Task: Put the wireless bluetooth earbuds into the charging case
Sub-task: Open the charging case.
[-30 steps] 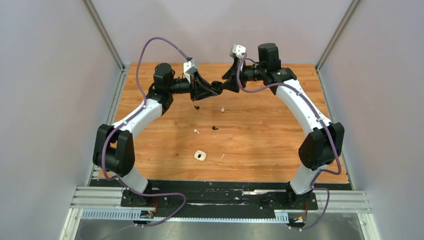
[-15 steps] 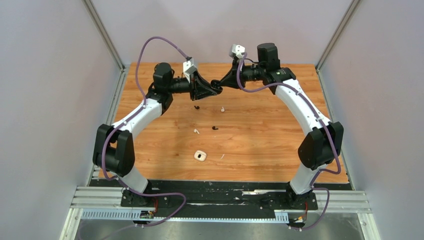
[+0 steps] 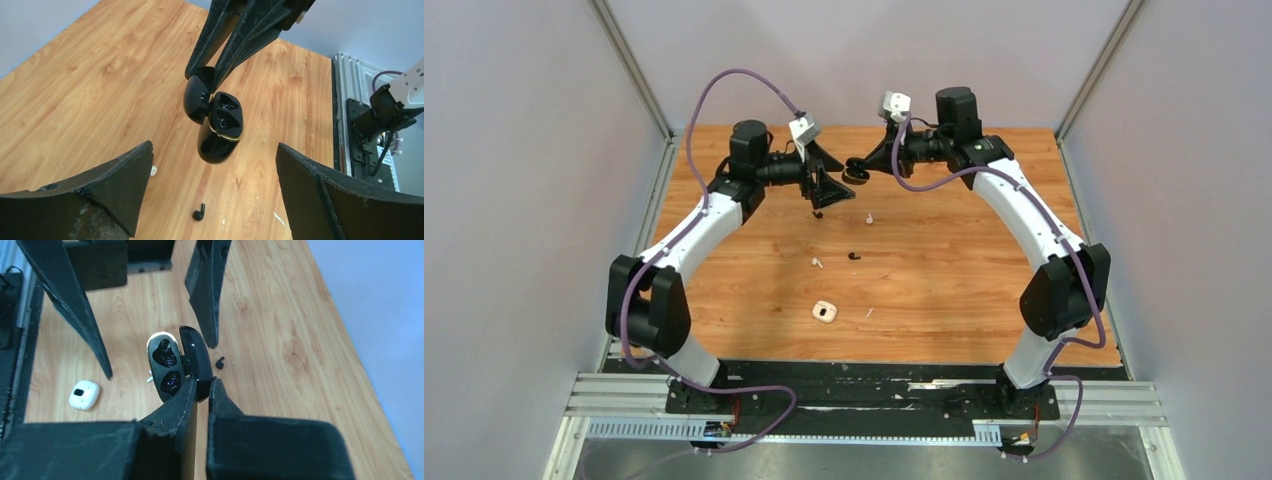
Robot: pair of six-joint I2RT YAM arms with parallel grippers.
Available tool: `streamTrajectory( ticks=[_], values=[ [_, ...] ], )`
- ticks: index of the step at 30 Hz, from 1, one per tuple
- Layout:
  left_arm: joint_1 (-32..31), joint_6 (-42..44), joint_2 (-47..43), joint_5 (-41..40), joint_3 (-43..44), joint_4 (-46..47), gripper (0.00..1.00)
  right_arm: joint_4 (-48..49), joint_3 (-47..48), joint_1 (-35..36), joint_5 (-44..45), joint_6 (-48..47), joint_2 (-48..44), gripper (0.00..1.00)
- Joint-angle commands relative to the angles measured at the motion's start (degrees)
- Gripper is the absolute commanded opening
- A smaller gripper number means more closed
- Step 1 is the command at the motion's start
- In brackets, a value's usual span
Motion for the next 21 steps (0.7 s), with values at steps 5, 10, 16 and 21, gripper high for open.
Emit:
streamTrajectory(
  ticks=[5, 10, 16, 21],
  values=[
    [1.8, 7.0, -5.3, 0.4, 12.1, -16.6, 0.98, -4.6, 0.1, 3.1, 3.9, -14.7, -1.3, 0.0],
    [2.4, 6.5, 0.4, 3.4, 20.6, -26.3, 0.76, -6.2, 1.3, 4.4, 4.4, -16.6, -0.7, 0.0],
    [2.3, 9.4, 4.2, 4.2, 26.3, -34.7, 0.76, -7.4, 3.3, 5.7, 6.8, -16.6, -0.1, 0.0],
    [2.0, 16.3, 4.9, 1.8, 27.7, -41.4, 0.72, -7.7, 4.9, 5.9, 7.8, -14.7, 0.6, 0.0]
  ],
)
